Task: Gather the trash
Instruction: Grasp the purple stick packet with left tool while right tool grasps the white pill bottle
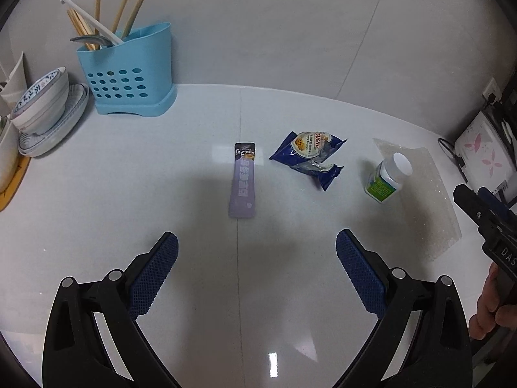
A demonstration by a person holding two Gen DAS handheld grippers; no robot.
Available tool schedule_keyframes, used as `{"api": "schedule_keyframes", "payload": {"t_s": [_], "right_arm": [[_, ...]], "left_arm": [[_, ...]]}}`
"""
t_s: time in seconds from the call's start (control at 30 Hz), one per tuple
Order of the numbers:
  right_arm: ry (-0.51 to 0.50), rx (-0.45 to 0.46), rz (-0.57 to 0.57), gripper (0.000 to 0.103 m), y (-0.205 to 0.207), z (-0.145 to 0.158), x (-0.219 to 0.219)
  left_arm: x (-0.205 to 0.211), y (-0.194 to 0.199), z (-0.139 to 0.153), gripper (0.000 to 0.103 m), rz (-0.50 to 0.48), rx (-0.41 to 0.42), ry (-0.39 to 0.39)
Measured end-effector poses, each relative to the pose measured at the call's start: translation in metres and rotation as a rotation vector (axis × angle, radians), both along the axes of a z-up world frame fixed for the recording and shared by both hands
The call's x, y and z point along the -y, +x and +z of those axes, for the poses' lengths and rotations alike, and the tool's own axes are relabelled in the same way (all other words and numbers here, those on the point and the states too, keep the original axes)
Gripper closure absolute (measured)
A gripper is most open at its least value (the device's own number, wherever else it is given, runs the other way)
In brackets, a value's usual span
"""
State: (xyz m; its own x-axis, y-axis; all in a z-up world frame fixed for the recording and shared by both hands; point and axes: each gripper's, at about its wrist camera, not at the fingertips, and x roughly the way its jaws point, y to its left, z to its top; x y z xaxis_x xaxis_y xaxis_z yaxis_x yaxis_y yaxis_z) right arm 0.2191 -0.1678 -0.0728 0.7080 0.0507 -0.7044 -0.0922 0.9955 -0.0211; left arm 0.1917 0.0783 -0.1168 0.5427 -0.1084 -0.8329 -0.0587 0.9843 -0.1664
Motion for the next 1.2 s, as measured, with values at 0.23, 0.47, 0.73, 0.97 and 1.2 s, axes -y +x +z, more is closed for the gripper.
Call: {"api": "schedule_keyframes", "payload": {"t_s": [0.23,0.47,0.73,0.97,1.2], "right_arm": [[-0.012,-0.069,-0.014,0.012,0.035,-0.028,-0.012],[-0.009,-0.113,-0.048,0.016,0.063,-0.049,-0.027],[-0.023,-0.153,-0.145,0.031,0.084,-0.067,-0.037],[-0.009,-0.205,-0.203,0.056,0.092,-0.081,-0.04],[-0.002,-0.203,-0.205,0.057,0.089,-0.078,-0.043]], "left_arm": [[-0.004,0.04,-0.028,0.007,-0.008,-0.061,-0.004],[-0.008,0.084,-0.057,0.009,0.002,-0.111,0.011],[-0.005,0.112,-0.072,0.013,-0.017,-0.116,0.053],[0.003,0.116,-0.071,0.055,-0.018,-0.109,0.147],[-0.01,0.117,-0.068,0.091,0.0,-0.119,0.141]]}}
